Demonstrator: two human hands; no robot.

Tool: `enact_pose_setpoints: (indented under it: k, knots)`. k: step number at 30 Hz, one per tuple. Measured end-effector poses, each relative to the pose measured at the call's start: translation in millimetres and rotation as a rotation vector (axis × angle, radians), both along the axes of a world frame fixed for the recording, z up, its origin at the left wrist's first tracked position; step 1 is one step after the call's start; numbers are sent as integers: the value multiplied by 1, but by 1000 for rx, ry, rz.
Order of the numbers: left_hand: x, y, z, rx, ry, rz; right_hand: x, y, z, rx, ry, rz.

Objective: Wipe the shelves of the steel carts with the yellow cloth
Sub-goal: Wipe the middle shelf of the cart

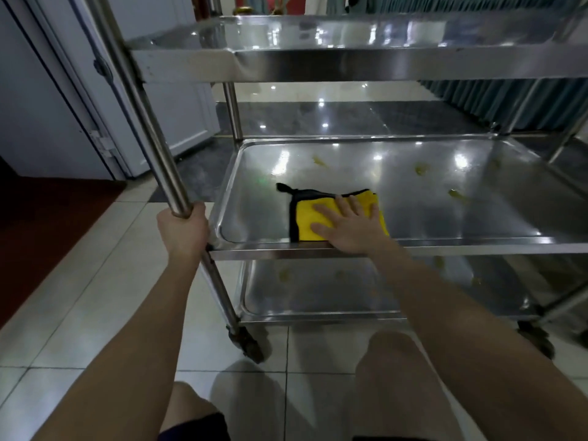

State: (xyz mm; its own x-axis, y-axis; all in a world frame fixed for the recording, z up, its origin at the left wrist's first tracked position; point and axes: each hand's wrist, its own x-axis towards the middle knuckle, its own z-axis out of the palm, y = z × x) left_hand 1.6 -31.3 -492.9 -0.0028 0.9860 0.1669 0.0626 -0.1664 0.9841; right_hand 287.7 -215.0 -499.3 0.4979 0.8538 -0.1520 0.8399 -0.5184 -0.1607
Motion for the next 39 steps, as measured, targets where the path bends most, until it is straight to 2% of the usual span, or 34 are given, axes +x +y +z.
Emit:
enact_pose_setpoints:
  k: [4,8,12,17,20,24,28,31,35,37,39]
  knots:
    - [2,0,-2,6,-14,-5,85,-54,2,-41,13,-184]
    - [4,2,-7,30,-38,0,94,-43,1,-76,4,-245]
    - [3,4,-11,44,-65,-8,49,28,2,-50,-10,-198]
    - [4,10,-14,60,-68,4,-61,148,9,-39,-31,23]
    - [2,15,-13,51,-42,4,-116,166,3,-24,-35,120]
    - [-4,17,-8,10,-41,-20,-132,140,-3,-26,-9,219]
    - [-6,12,0,3,-25,-64,-105,100,0,-45,21,247]
    - [-6,12,3,15,-16,-110,-52,51,-1,-36,4,147]
    - [-5,15,-1,32,69,-83,40,-45,1,-43,-22,-137]
    - [-2,13,-1,51,62,1,66,-83,3,-41,-33,-250]
    - [-2,0,-6,155,-1,173,70,-98,4,-43,-39,-276]
